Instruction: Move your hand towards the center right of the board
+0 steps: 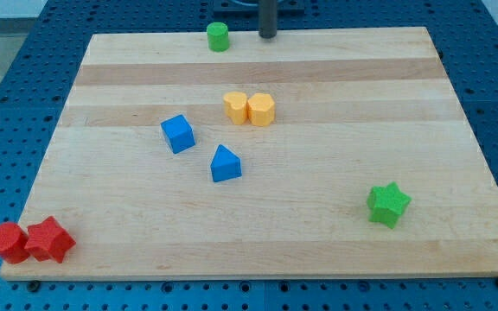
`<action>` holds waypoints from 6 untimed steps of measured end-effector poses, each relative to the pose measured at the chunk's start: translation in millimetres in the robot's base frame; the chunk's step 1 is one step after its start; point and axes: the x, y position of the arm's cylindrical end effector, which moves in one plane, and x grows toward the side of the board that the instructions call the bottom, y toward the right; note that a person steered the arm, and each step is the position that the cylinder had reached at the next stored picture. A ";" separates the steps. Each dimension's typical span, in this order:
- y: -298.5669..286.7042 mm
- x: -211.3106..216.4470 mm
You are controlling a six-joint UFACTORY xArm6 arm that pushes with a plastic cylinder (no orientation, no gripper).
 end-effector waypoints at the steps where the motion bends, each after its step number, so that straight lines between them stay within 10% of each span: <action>1: -37.5 -0.9; 3: 90.1 16.1; 6: 317.6 197.4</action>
